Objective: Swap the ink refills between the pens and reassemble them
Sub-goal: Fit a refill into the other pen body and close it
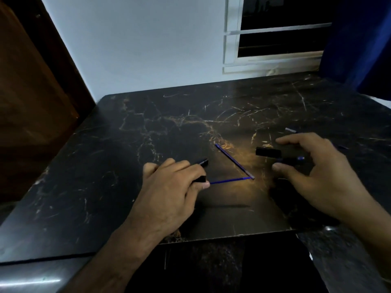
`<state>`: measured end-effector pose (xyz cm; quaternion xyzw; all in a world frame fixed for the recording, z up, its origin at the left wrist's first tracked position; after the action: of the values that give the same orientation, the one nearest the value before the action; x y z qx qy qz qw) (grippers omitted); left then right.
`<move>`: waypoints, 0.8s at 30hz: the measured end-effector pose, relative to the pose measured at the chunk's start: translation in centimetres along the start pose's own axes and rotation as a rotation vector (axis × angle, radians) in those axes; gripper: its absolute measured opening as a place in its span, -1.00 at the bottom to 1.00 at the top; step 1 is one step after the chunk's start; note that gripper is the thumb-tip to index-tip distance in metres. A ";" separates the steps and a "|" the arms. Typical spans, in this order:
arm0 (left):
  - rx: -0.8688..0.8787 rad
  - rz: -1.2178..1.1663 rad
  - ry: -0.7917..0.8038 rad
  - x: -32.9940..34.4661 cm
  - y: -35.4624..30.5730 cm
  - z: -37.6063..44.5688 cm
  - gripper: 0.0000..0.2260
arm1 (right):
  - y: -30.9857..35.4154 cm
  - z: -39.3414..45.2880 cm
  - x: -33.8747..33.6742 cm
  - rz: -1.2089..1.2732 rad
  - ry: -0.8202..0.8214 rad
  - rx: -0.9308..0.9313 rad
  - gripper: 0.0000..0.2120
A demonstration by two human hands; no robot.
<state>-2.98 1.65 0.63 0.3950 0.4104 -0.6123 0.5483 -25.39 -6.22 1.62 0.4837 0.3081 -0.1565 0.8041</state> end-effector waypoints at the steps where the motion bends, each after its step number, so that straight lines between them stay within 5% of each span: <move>1: 0.017 0.010 -0.005 0.0 -0.5 0.1 -0.83 | 2.0 -0.4 1.4 0.035 0.061 -0.096 -0.53; 4: 0.061 -0.010 -0.007 0.2 -1.9 0.4 -0.82 | 5.8 -1.7 5.2 -0.026 0.195 -0.334 -0.70; 7: 0.021 -0.099 -0.030 -0.1 -1.8 0.6 -0.78 | 5.6 -1.0 4.6 -0.088 0.145 -0.357 -0.79; 13: -0.112 -0.148 -0.075 -0.5 2.2 -0.3 -0.81 | -3.8 3.0 -4.0 -0.197 -0.212 0.186 -0.79; 16: -0.129 -0.172 -0.055 -0.4 2.7 -0.8 -0.78 | -6.4 4.0 -4.1 -0.372 -0.085 0.391 -0.72; 19: -0.134 -0.147 -0.024 -0.2 2.7 -0.8 -0.74 | -2.9 4.2 -2.1 -0.340 -0.078 0.219 -0.78; 24: -0.144 -0.112 0.061 0.8 2.5 -0.9 -0.62 | 2.7 3.5 7.9 -0.191 0.263 0.022 -0.91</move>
<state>-0.56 2.03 -0.56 0.3497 0.4913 -0.5985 0.5274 -16.72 -7.57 -0.42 0.4775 0.4535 -0.1709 0.7329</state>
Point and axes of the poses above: each hand's wrist, its own z-axis towards the middle knuckle, its own x-axis out of the palm, y = z × x, the point moved 10 cm from there along z, towards the middle knuckle, and after that the axes turned 10 degrees about z, right-handed, at the moved point
